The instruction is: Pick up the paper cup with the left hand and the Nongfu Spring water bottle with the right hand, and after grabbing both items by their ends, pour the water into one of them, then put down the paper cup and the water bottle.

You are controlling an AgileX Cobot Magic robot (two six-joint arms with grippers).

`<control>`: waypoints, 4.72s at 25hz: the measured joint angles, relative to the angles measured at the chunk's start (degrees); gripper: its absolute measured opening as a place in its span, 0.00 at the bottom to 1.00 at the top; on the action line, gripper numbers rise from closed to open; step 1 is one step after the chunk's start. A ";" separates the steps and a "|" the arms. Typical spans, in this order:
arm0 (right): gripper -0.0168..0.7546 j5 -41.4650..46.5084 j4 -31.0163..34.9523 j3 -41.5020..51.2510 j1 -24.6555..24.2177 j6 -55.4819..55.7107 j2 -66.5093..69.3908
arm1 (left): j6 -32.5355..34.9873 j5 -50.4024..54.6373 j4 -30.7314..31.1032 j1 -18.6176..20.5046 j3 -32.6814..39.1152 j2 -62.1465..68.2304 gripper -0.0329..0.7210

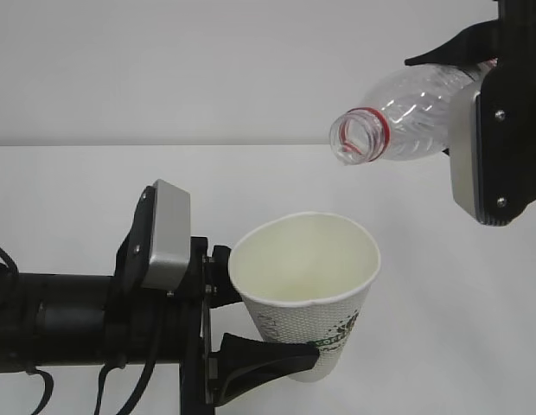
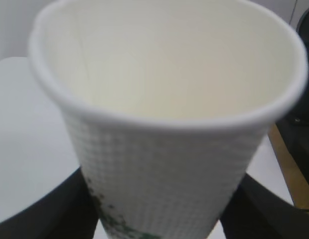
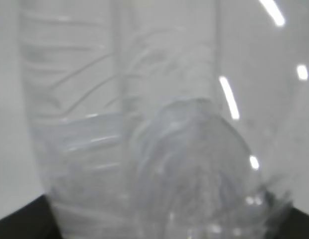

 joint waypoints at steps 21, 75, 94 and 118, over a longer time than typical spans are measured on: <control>0.64 0.00 -2.36 0.00 0.00 0.00 0.00 | 0.00 0.00 0.00 0.00 0.00 0.00 0.70; 0.64 0.95 -4.41 -0.22 1.34 0.00 0.00 | 0.00 0.00 0.00 0.00 0.00 0.00 0.70; 0.64 0.95 -4.41 -0.22 1.34 0.00 0.00 | 0.00 0.00 0.00 0.00 0.00 0.00 0.70; 0.64 1.28 -4.87 -0.22 1.33 0.00 0.00 | 0.09 0.00 0.00 0.00 0.00 0.09 0.70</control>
